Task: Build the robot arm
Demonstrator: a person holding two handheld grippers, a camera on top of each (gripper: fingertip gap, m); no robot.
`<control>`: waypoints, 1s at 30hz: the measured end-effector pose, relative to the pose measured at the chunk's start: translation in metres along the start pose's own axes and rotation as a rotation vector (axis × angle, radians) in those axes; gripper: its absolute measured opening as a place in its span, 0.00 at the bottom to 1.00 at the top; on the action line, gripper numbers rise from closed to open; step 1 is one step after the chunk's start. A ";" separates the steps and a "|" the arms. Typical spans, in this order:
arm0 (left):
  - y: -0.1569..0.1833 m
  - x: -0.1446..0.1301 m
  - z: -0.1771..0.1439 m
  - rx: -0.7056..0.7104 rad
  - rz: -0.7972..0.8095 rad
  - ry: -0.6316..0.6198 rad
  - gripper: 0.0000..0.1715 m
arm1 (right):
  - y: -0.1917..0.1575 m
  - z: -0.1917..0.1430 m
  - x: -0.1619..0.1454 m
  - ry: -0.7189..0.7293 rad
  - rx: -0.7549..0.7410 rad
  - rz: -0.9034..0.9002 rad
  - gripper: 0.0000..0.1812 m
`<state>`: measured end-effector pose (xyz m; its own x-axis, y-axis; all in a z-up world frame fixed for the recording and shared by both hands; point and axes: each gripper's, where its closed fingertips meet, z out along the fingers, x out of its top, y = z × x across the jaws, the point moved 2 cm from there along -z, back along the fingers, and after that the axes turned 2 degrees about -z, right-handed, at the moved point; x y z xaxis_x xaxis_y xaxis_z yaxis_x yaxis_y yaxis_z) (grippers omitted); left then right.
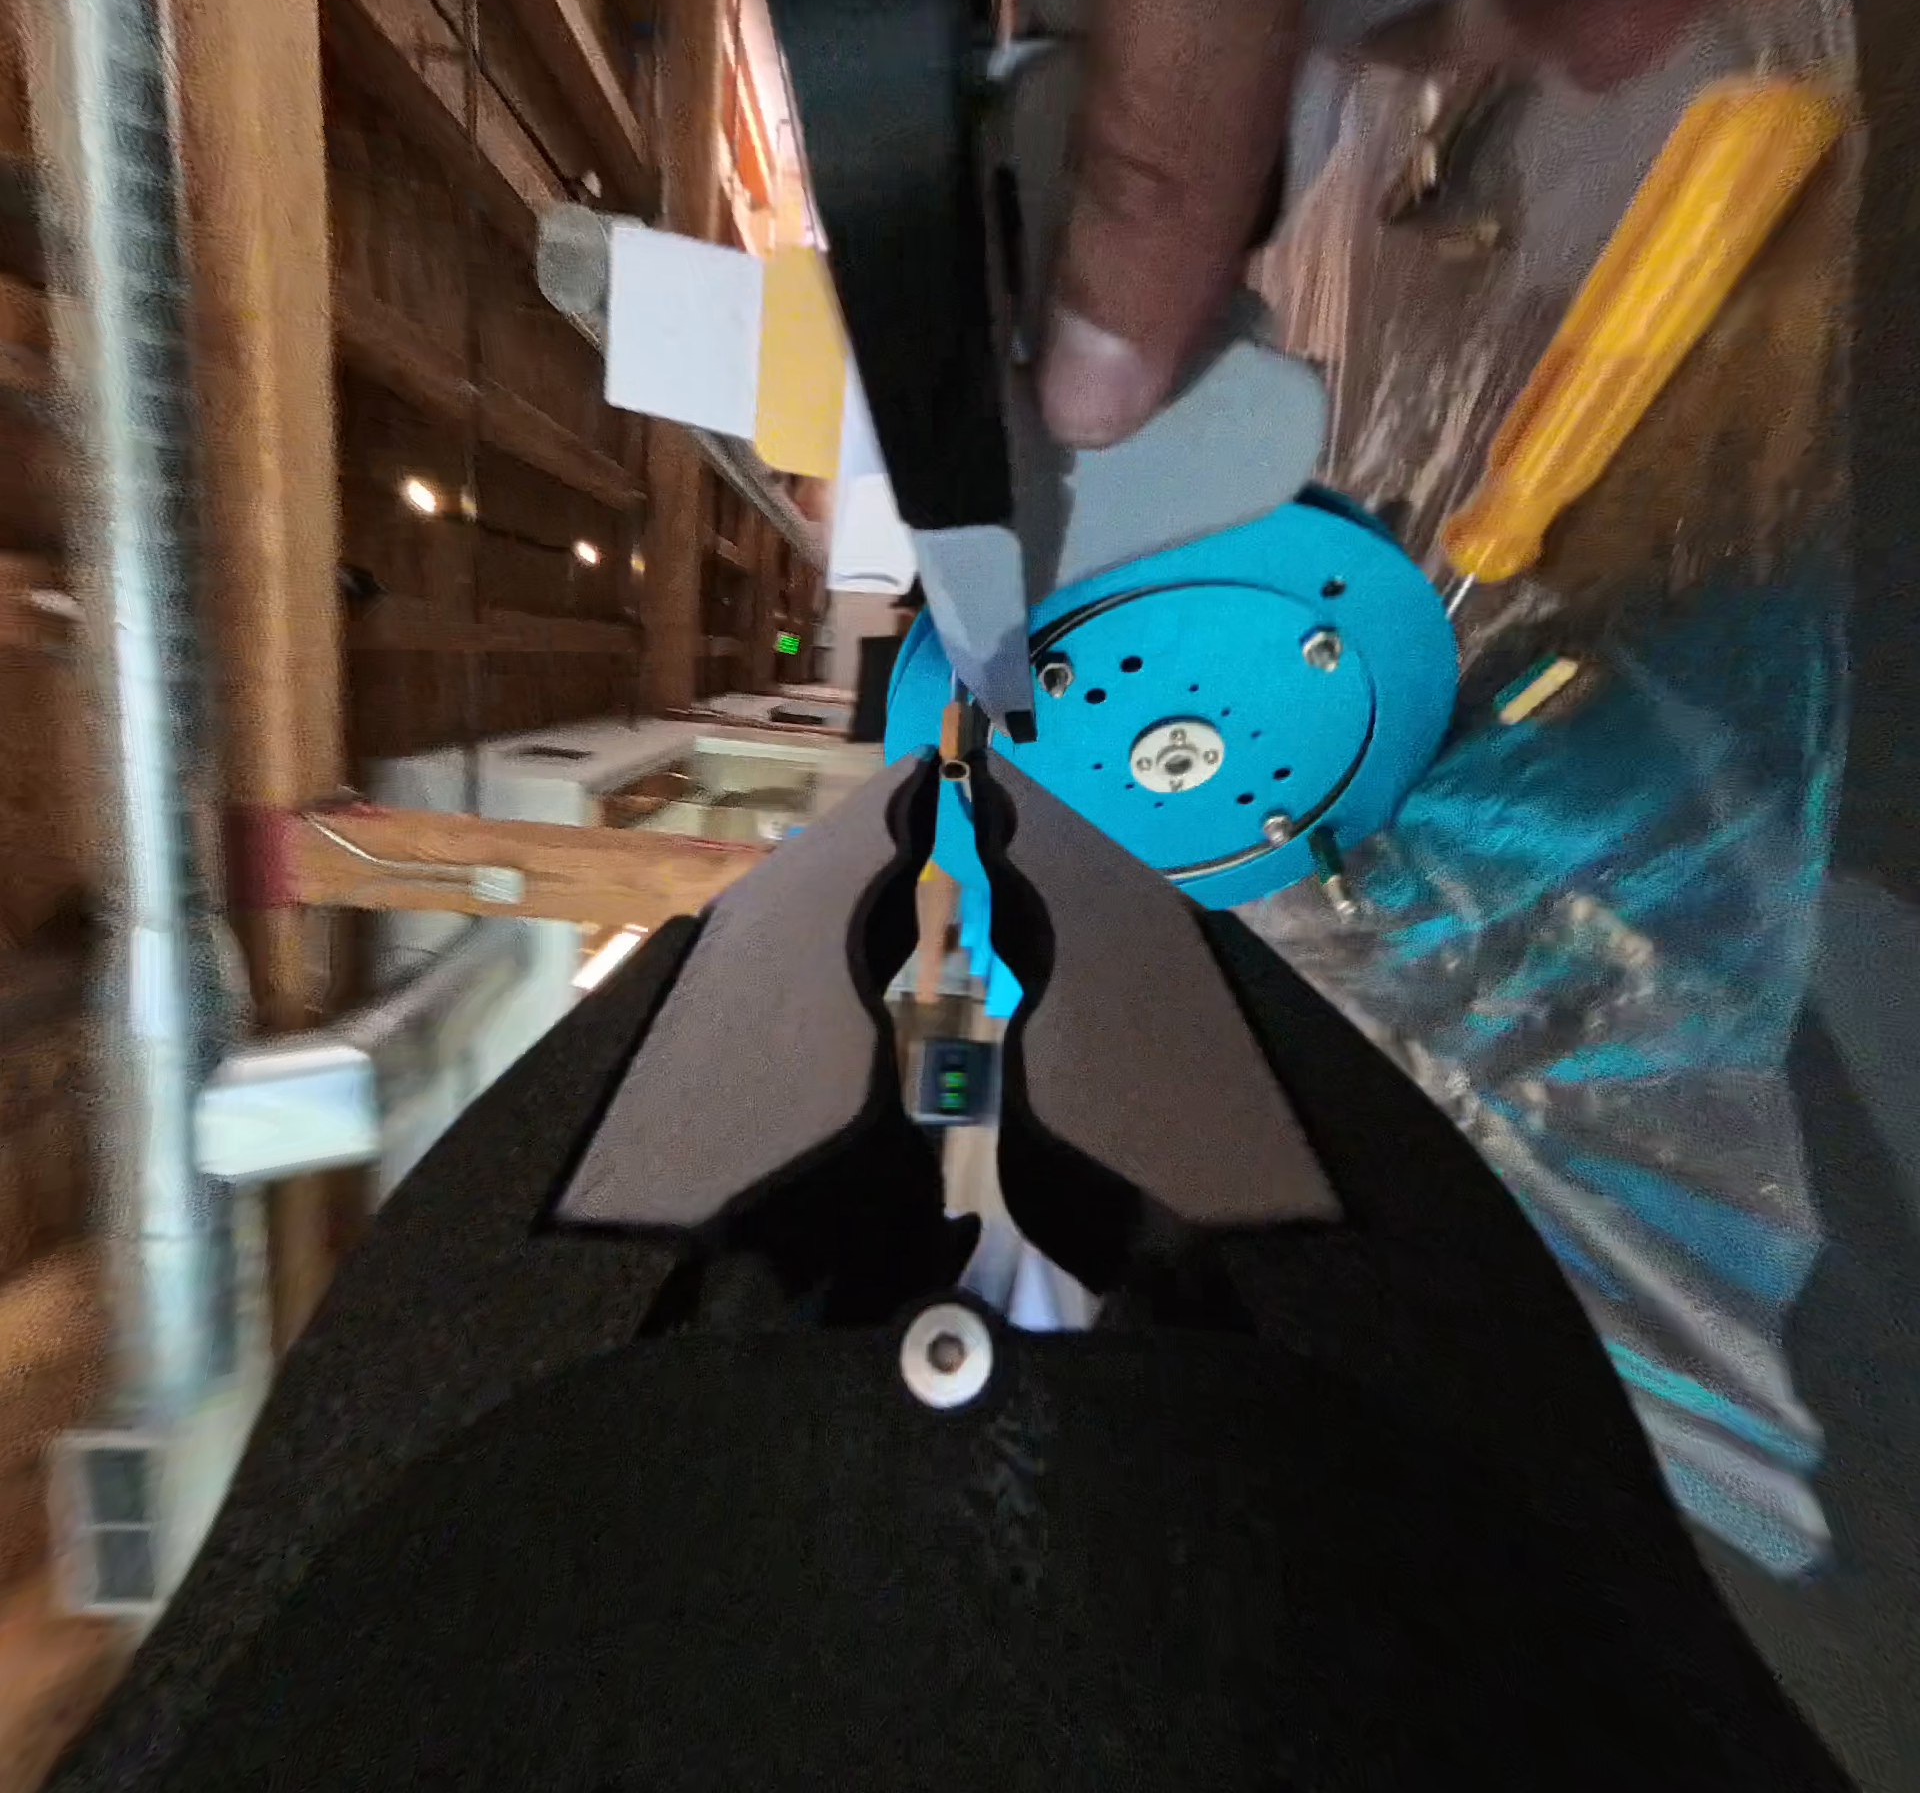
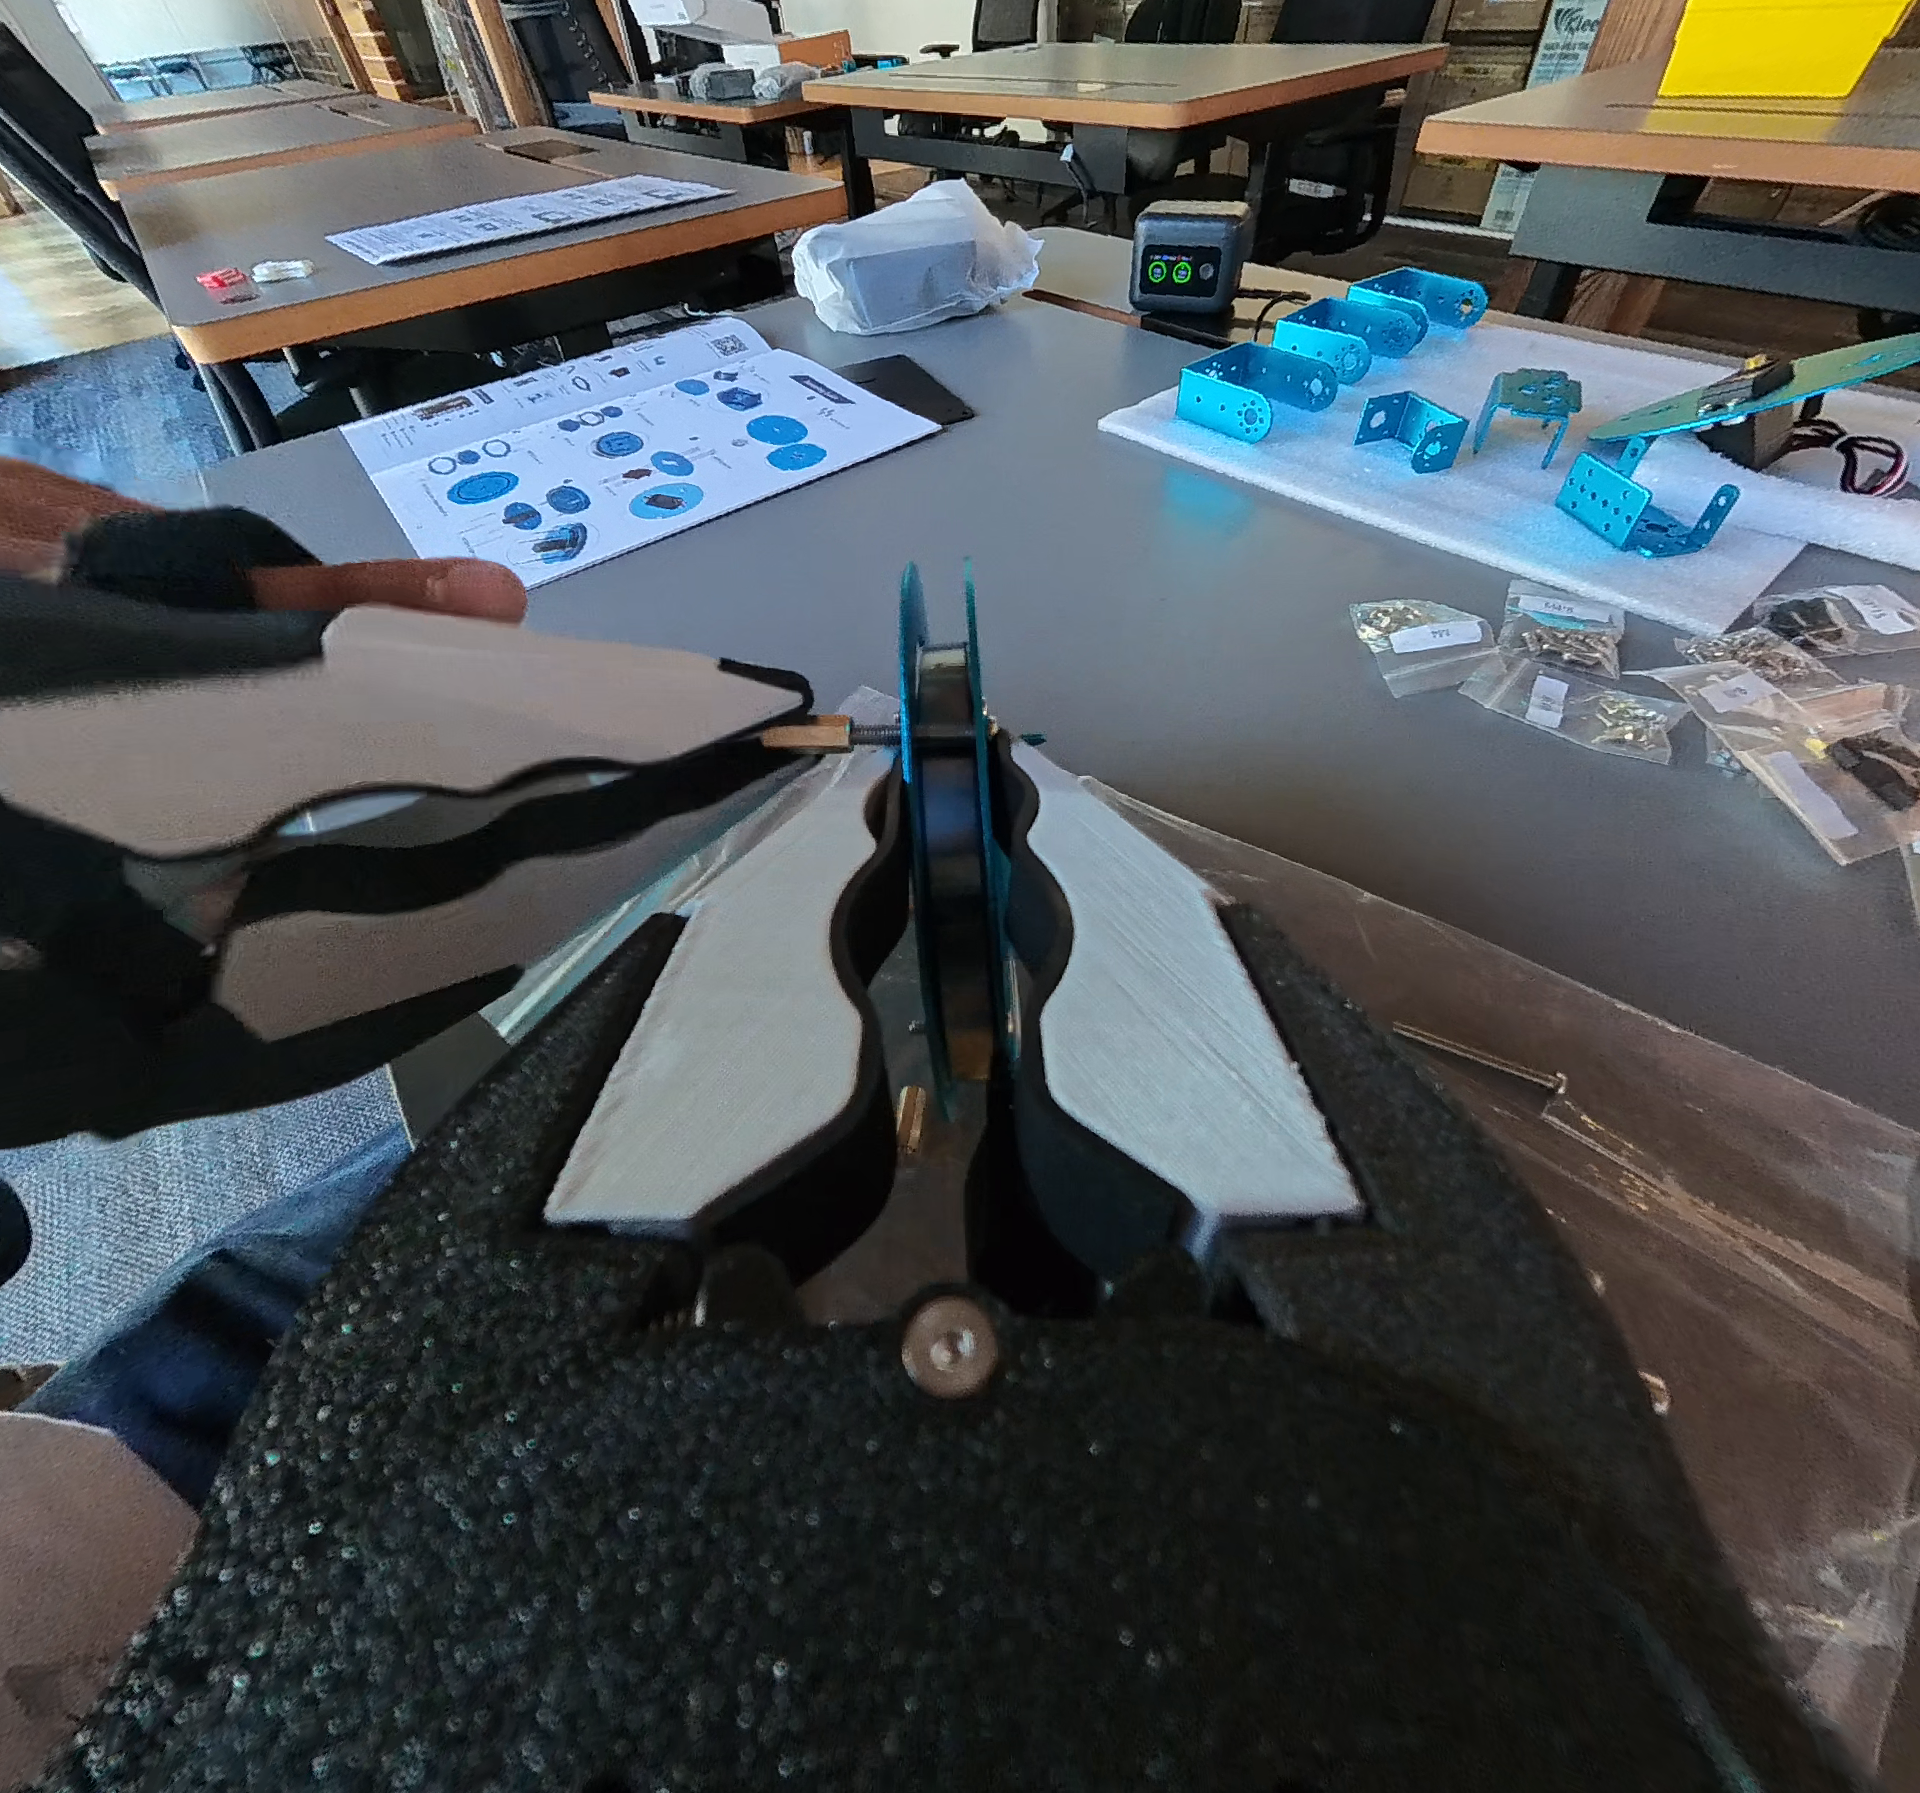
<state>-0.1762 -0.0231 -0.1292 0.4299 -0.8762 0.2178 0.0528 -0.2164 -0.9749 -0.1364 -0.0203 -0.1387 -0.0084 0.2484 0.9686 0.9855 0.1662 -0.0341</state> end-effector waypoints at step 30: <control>0.000 0.000 -0.001 -0.214 -0.649 0.002 0.04 | -0.004 -0.001 -0.001 -0.008 0.002 -0.022 0.07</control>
<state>-0.1773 -0.0236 -0.1290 0.3696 -0.5409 0.7555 0.1196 -0.7787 -0.6160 -0.1404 -0.0216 -0.1389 -0.0312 0.2520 0.9672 0.9847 0.1739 -0.0135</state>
